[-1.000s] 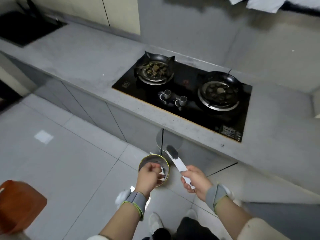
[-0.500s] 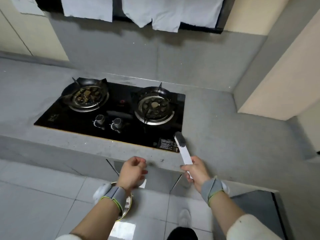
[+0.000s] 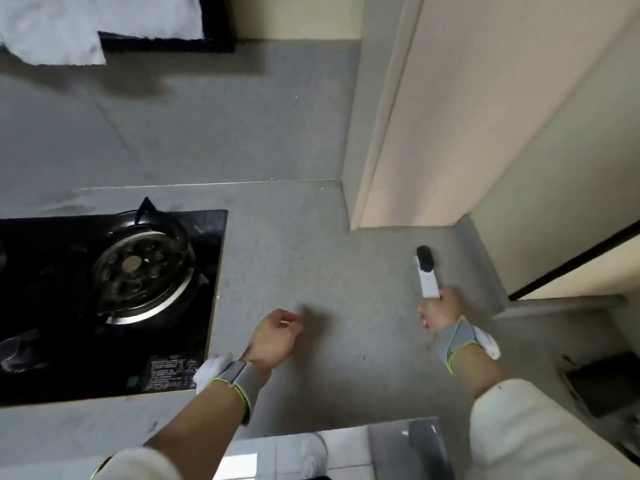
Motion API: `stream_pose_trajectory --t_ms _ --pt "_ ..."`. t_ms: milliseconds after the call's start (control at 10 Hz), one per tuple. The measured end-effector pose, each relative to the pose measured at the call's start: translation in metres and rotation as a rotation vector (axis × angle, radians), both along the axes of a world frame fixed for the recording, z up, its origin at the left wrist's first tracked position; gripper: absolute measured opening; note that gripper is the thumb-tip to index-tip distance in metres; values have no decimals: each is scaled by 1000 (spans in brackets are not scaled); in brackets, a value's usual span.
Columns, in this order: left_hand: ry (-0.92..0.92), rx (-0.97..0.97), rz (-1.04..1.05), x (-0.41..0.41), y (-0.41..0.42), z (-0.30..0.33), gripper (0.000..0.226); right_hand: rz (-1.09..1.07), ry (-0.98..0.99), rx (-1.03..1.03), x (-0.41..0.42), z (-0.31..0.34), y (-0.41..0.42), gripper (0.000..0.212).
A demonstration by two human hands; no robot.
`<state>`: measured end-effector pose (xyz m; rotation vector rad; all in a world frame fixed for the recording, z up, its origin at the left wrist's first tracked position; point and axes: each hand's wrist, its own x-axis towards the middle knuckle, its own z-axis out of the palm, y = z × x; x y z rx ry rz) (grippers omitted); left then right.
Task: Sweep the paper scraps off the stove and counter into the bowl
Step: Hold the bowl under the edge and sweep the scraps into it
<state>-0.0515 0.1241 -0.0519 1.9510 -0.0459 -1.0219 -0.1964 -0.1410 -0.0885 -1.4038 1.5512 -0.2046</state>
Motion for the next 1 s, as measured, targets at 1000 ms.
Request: stream_pose_trajectory --t_ms 1000 --pt "-493 425 -417 42 45 5 40 554 394 -524 29 4 -13 64"
